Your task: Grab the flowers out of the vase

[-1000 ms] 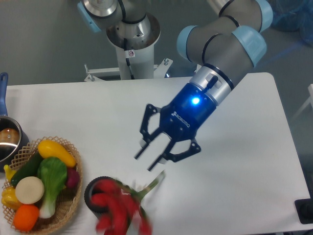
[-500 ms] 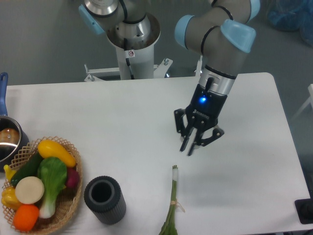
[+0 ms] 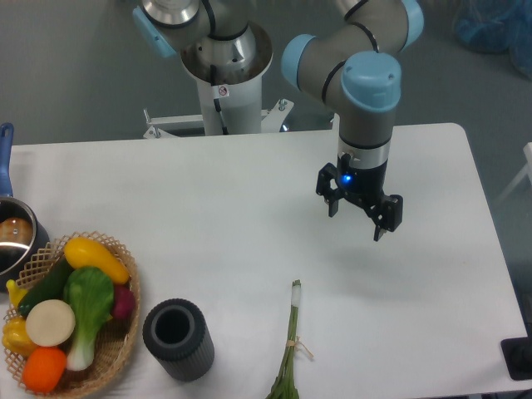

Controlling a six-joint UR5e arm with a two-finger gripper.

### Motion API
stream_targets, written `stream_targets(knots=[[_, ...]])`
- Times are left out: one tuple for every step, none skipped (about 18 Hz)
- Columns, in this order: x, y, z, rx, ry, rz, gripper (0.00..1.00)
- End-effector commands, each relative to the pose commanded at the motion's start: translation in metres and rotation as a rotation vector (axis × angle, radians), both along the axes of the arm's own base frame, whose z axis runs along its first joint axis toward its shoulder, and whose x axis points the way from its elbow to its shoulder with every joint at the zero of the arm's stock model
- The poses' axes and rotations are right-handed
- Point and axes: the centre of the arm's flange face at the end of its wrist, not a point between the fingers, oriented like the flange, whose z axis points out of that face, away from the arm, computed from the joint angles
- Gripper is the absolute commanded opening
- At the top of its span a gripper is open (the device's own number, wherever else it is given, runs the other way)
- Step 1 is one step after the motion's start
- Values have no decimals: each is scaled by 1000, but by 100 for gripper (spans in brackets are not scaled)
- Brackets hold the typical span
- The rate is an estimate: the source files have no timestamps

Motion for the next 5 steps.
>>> stream_targets(knots=[[0,-1,1,-11,8,3,100],[-1,-1,1,-14,9,3,100],[-3,1,0,-16,11,-3,100],[-9,4,-2,-20,13,-3,100],[-14,4,-1,-37,24,-2,100]])
